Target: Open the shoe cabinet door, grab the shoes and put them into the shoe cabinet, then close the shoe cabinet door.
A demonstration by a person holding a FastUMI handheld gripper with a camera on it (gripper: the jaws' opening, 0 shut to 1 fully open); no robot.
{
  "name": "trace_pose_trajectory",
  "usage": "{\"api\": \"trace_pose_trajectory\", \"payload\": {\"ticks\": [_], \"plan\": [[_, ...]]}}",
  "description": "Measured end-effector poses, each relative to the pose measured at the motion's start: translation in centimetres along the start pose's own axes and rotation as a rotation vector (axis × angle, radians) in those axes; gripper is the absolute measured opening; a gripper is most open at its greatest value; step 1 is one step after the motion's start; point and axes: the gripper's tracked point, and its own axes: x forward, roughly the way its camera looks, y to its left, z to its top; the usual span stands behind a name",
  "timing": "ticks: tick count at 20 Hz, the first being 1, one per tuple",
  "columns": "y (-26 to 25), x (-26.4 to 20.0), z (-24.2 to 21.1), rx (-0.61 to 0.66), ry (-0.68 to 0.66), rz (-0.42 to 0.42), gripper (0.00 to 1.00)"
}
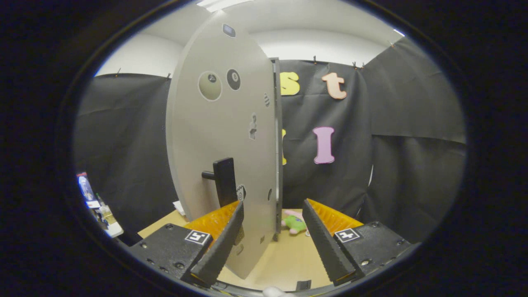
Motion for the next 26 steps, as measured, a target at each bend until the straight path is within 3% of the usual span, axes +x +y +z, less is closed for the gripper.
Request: {"api": "trace_pose_trajectory", "payload": {"ticks": [10, 16, 26], "plan": [[10.2, 4.8, 0.2, 0.045, -0.006, 0.054, 0.99], [9.1, 0.9, 1.4, 0.038, -0.026, 0.016, 0.99], [3.1, -7.2, 2.1, 0.047, -0.059, -0.126, 0.99]]}}
